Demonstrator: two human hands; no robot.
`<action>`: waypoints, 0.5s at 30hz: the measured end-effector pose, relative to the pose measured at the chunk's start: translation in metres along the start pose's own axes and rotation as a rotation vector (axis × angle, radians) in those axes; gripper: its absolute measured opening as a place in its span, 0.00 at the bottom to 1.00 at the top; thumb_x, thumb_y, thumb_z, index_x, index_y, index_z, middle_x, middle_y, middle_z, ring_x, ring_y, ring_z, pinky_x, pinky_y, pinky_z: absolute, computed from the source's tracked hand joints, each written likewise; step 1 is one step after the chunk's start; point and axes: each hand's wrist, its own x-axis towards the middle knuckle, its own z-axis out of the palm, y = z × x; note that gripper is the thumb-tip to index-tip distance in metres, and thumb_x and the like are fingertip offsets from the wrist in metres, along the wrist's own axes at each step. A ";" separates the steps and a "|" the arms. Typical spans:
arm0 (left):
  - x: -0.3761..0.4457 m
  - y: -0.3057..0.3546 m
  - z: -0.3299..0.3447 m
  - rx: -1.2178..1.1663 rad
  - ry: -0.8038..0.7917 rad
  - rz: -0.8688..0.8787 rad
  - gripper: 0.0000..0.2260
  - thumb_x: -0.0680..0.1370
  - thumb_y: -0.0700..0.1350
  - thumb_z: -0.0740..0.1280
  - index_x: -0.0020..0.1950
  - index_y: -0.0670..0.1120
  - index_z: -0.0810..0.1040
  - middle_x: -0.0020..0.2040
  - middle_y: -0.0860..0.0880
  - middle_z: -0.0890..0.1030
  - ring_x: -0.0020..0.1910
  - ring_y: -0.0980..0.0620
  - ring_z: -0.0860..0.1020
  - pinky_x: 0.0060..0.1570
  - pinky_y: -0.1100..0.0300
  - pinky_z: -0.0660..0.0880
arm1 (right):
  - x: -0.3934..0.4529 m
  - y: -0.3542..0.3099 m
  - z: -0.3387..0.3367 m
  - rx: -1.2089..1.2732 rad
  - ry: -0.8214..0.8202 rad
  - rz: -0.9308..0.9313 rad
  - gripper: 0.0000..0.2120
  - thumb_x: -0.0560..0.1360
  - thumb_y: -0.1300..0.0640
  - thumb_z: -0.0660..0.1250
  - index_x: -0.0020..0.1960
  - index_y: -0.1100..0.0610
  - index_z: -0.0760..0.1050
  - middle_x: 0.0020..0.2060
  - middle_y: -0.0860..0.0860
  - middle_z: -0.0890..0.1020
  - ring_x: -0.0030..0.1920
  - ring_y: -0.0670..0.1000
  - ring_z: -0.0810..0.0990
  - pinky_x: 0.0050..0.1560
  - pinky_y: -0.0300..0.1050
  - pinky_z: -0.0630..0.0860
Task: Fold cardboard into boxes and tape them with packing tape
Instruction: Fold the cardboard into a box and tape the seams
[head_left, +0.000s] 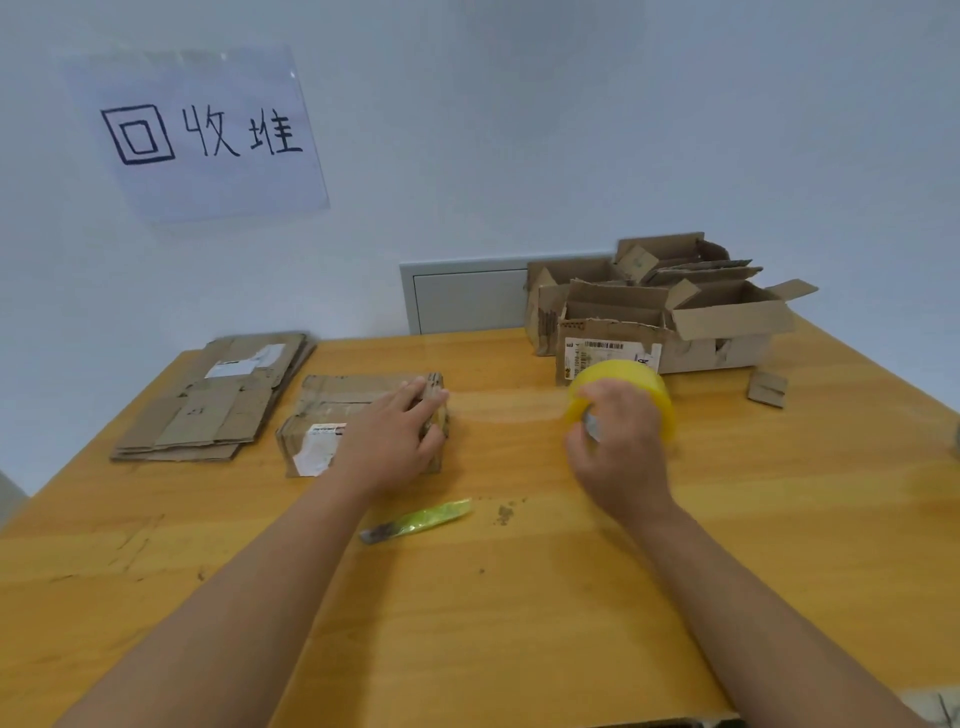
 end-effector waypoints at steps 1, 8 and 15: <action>0.000 0.000 0.000 -0.001 -0.001 -0.001 0.22 0.83 0.56 0.52 0.79 0.60 0.59 0.81 0.53 0.56 0.79 0.51 0.56 0.73 0.51 0.60 | -0.003 -0.015 0.007 0.052 -0.120 -0.101 0.15 0.72 0.55 0.61 0.55 0.60 0.78 0.49 0.57 0.80 0.52 0.57 0.75 0.52 0.55 0.76; 0.002 0.000 0.002 -0.012 0.007 -0.001 0.23 0.83 0.55 0.53 0.78 0.59 0.61 0.81 0.52 0.57 0.79 0.50 0.57 0.72 0.51 0.61 | -0.020 -0.081 0.055 0.024 -0.925 -0.266 0.18 0.84 0.48 0.56 0.69 0.54 0.73 0.64 0.52 0.74 0.64 0.54 0.68 0.64 0.51 0.68; 0.002 -0.003 0.008 -0.017 0.044 0.002 0.23 0.82 0.55 0.54 0.78 0.59 0.63 0.80 0.52 0.58 0.78 0.50 0.60 0.70 0.51 0.64 | 0.001 -0.087 0.052 0.029 -1.100 -0.195 0.05 0.80 0.51 0.64 0.50 0.52 0.71 0.49 0.50 0.74 0.52 0.53 0.71 0.48 0.48 0.67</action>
